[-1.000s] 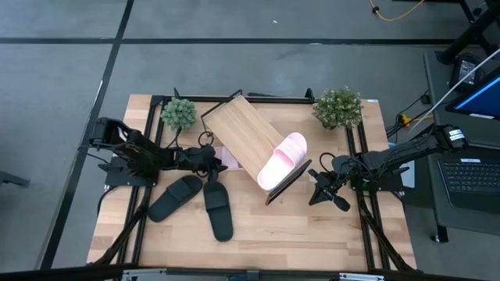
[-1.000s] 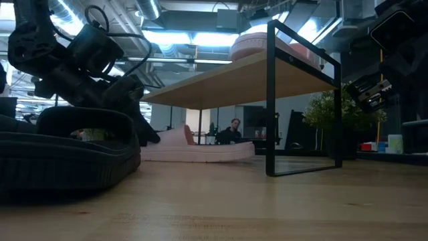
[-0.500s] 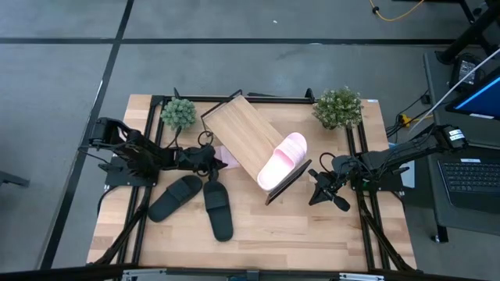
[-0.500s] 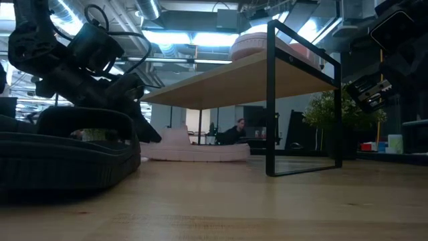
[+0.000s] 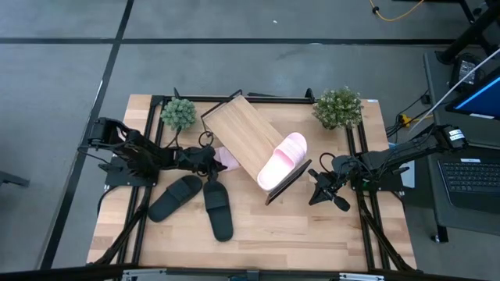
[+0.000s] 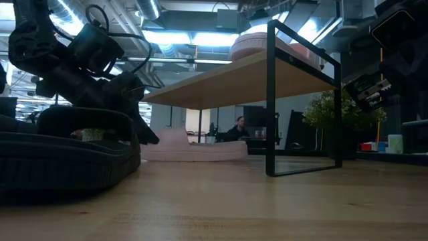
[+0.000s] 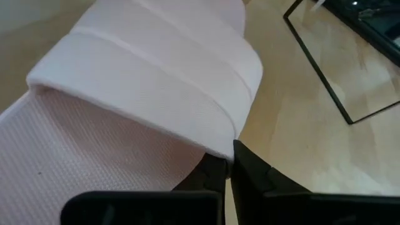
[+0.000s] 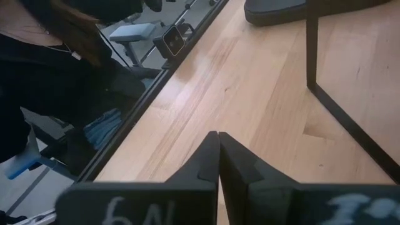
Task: Pick and place slides into the shelf
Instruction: Put the pink slipper on the shelf
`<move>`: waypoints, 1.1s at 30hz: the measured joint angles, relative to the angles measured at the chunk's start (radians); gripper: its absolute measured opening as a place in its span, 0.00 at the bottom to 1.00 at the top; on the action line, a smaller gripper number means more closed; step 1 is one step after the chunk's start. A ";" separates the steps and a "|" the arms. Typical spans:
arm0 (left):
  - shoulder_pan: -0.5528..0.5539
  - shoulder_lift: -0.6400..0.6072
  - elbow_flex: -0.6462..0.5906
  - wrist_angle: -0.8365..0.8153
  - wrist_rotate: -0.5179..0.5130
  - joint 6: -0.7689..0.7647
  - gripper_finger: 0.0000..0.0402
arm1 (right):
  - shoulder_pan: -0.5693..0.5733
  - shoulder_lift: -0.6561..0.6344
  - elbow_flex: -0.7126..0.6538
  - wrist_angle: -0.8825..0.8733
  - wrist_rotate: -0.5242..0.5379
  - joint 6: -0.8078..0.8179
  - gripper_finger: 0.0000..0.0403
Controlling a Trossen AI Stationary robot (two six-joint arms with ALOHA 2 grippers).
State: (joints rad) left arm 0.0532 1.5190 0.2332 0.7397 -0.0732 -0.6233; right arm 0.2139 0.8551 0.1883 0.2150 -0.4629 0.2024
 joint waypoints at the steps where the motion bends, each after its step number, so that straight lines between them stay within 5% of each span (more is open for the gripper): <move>1: 0.000 -0.014 0.000 -0.022 0.003 -0.002 0.00 | 0.000 0.000 0.000 0.000 0.000 0.000 0.02; 19: -0.045 -0.584 -0.003 -0.652 -0.035 -0.006 0.00 | 0.000 0.000 0.000 0.001 0.000 0.009 0.02; 33: -0.172 -0.896 -0.003 -0.947 0.107 0.060 0.00 | 0.001 0.000 0.000 0.024 -0.008 0.056 0.02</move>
State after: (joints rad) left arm -0.1190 0.6229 0.2302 -0.2074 0.0337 -0.5633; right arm 0.2146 0.8551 0.1883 0.2392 -0.4712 0.2582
